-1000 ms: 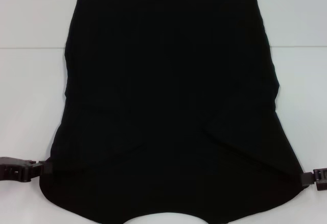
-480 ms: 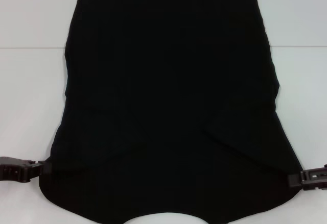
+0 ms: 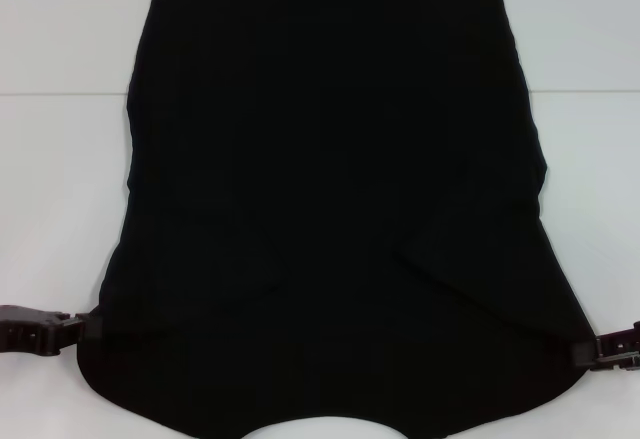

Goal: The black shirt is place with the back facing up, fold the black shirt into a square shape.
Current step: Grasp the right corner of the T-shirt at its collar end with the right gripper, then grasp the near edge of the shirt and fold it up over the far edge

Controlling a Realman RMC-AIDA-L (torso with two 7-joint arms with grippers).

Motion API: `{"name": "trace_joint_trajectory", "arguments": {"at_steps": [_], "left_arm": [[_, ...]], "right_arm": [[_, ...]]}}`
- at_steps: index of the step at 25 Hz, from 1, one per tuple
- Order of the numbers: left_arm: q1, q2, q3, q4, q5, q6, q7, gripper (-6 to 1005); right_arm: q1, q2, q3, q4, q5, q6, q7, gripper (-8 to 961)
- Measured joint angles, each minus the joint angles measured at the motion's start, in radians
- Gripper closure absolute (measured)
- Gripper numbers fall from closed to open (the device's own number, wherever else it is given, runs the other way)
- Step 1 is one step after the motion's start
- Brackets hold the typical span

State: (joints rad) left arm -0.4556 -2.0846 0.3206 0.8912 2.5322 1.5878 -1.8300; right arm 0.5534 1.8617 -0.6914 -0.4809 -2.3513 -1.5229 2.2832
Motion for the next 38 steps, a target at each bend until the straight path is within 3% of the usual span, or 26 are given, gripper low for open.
{"name": "trace_joint_trajectory", "arguments": {"at_steps": [4,6,11,17,25,38], "left_arm": [[0.0,0.0,0.0,0.0,0.0,0.0,0.0,961],[0.0,0.0,0.0,0.0,0.0,0.0,0.0,961],[0.0,0.001,0.0,-0.01,-0.001,-0.013,0.0,961],[0.003,0.003,-0.008,-0.007,-0.003,0.011,-0.017,960],[0.041,0.014,-0.143,0.018,0.003,0.178,-0.029,959],[0.174,-0.023,-0.157,0.026,0.01,0.349,0.011,957]], "right_arm": [[-0.004,-0.001,0.005,0.0,0.0,0.004,-0.001,437],[-0.004,-0.001,0.005,0.0,0.0,0.004,-0.005,651],[-0.006,0.002,0.004,0.001,0.0,0.021,-0.026,880],[-0.037,-0.001,0.017,-0.014,0.006,0.002,-0.073,927],[-0.125,-0.025,0.141,-0.051,0.004,-0.093,-0.217,928],[-0.29,-0.015,0.226,-0.075,0.003,-0.232,-0.385,926]]}}
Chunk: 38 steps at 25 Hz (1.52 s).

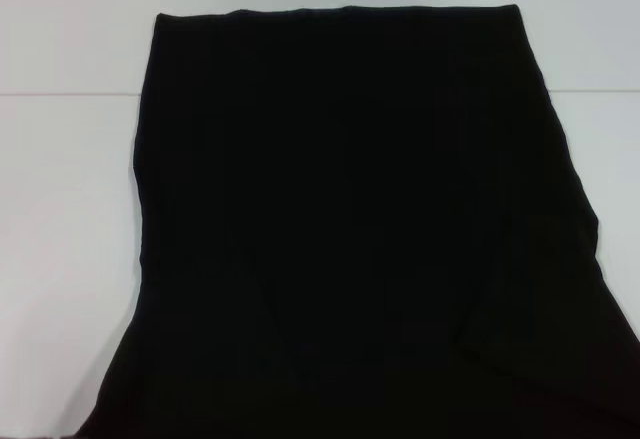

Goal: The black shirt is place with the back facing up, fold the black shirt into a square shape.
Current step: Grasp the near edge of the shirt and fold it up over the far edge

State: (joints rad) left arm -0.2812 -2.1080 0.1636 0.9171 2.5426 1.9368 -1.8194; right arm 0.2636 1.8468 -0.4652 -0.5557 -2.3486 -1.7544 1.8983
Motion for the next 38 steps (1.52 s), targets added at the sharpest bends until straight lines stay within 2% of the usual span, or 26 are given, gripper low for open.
{"name": "trace_joint_trajectory", "arguments": {"at_steps": [6,9,11,12,13,15,19,20,21,23,26,30,38], "left_arm": [[-0.007,-0.006,-0.007,-0.016,-0.004,0.004,0.002,957],[-0.052,0.005,-0.014,-0.036,-0.012,-0.014,-0.002,956],[-0.097,0.021,-0.026,-0.065,-0.02,-0.04,-0.008,956],[-0.133,0.037,-0.031,-0.089,-0.031,-0.058,-0.01,956],[-0.157,0.048,-0.032,-0.111,-0.041,-0.074,-0.011,956],[-0.213,0.068,-0.032,-0.154,-0.059,-0.109,-0.012,955],[-0.346,0.111,-0.032,-0.259,-0.093,-0.276,-0.026,955],[-0.346,0.111,-0.032,-0.259,-0.093,-0.276,-0.026,955],[-0.417,0.131,-0.029,-0.311,-0.106,-0.387,-0.034,955],[-0.456,0.137,-0.028,-0.333,-0.113,-0.457,-0.035,954],[-0.518,0.139,-0.025,-0.362,-0.121,-0.577,-0.035,954],[-0.583,0.134,-0.017,-0.408,-0.151,-0.779,-0.031,954],[-0.689,0.127,-0.004,-0.481,-0.173,-1.072,0.018,952]], "right_arm": [[0.004,0.0,0.055,-0.002,0.001,-0.016,-0.01,925],[0.033,0.002,0.1,-0.002,0.005,-0.003,-0.019,925],[0.067,0.004,0.137,-0.002,0.006,0.016,-0.022,925],[0.085,0.005,0.15,-0.002,0.006,0.024,-0.022,924],[0.128,0.006,0.175,0.002,0.007,0.045,-0.015,924],[0.149,0.009,0.185,0.004,0.008,0.056,-0.009,924],[0.247,0.031,0.213,0.007,0.008,0.163,0.02,923],[0.272,0.034,0.209,0.01,0.007,0.2,0.03,923],[0.297,0.035,0.201,0.017,0.005,0.245,0.04,923],[0.367,0.039,0.178,0.04,0.001,0.358,0.055,923],[0.411,0.041,0.163,0.055,0.001,0.425,0.062,922],[0.496,0.04,0.126,0.108,0.001,0.579,0.076,922],[0.654,0.036,0.062,0.175,0.005,0.867,0.098,920]]}}
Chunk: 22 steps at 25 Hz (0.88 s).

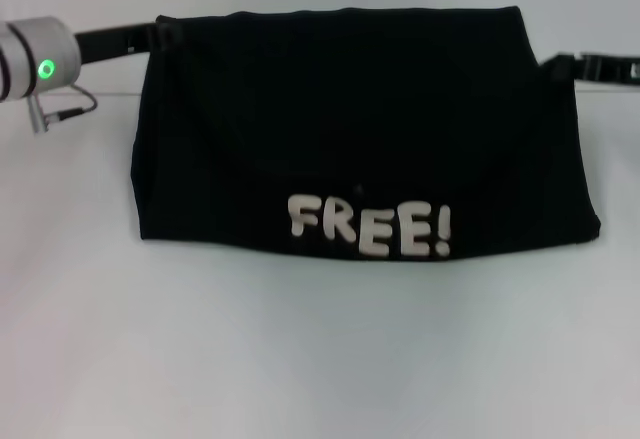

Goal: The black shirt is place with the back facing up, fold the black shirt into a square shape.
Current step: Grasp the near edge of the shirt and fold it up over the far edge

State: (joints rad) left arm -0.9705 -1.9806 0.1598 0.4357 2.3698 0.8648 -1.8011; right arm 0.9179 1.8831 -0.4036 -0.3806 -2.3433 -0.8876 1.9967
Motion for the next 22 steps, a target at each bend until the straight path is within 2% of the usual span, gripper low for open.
{"name": "trace_joint_trajectory", "arguments": {"at_steps": [5,9,13,18,22], "left_arm": [[-0.025,-0.001,0.002,-0.029,-0.034,-0.078,0.043,952],[-0.029,-0.007,0.003,-0.065,-0.049,-0.142,0.085,951],[-0.008,-0.035,0.002,-0.088,-0.072,-0.2,0.14,951],[0.015,-0.083,0.004,-0.096,-0.126,-0.259,0.249,950],[0.015,-0.1,0.008,-0.104,-0.137,-0.279,0.289,950]], "right_arm": [[0.033,-0.002,-0.01,0.023,0.001,0.067,0.006,920],[0.035,0.009,-0.014,0.063,0.001,0.127,-0.008,919],[0.018,0.038,-0.022,0.096,0.001,0.202,-0.035,918],[-0.001,0.082,-0.017,0.1,0.004,0.254,-0.079,918],[-0.006,0.098,-0.014,0.1,0.004,0.29,-0.086,917]]}}
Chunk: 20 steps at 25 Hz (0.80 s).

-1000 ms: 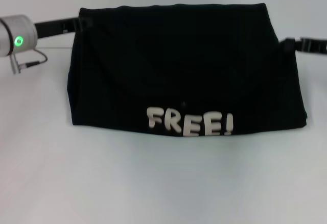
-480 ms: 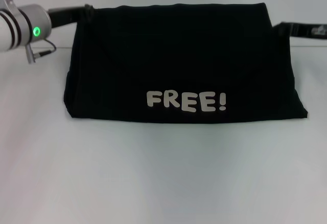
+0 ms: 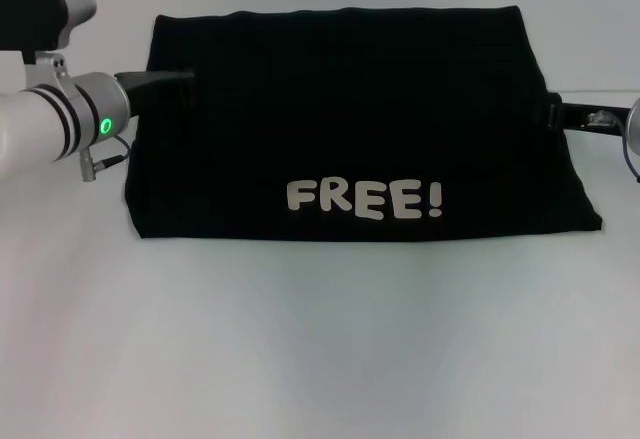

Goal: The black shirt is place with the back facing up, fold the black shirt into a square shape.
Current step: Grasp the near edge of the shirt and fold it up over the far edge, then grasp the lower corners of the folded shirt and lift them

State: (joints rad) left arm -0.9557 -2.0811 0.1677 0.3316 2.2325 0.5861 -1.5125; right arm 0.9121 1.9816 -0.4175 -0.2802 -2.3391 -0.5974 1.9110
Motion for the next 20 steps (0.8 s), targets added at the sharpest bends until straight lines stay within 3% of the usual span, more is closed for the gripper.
{"name": "trace_joint_trajectory", "arguments": {"at_steps": [6,8,9,16,20], "left_arm": [[0.001,-0.002,0.012,0.008,-0.001,0.005,0.004,949],[0.002,-0.002,0.012,0.011,-0.002,0.007,0.001,818],[0.003,-0.002,0.012,0.016,-0.002,0.012,-0.001,753],[0.026,-0.006,0.015,0.13,-0.002,0.106,-0.103,585],[0.085,-0.005,0.019,0.224,-0.002,0.268,-0.191,473]], "right_arm": [[-0.008,0.0,-0.009,-0.013,-0.002,-0.025,-0.002,916],[-0.014,0.0,-0.01,-0.028,-0.002,-0.037,-0.005,737],[-0.018,0.0,-0.01,-0.043,-0.002,-0.05,-0.006,715],[-0.058,0.019,-0.003,-0.21,-0.001,-0.186,0.014,563],[-0.084,0.009,-0.005,-0.281,0.005,-0.37,0.036,448]]}}
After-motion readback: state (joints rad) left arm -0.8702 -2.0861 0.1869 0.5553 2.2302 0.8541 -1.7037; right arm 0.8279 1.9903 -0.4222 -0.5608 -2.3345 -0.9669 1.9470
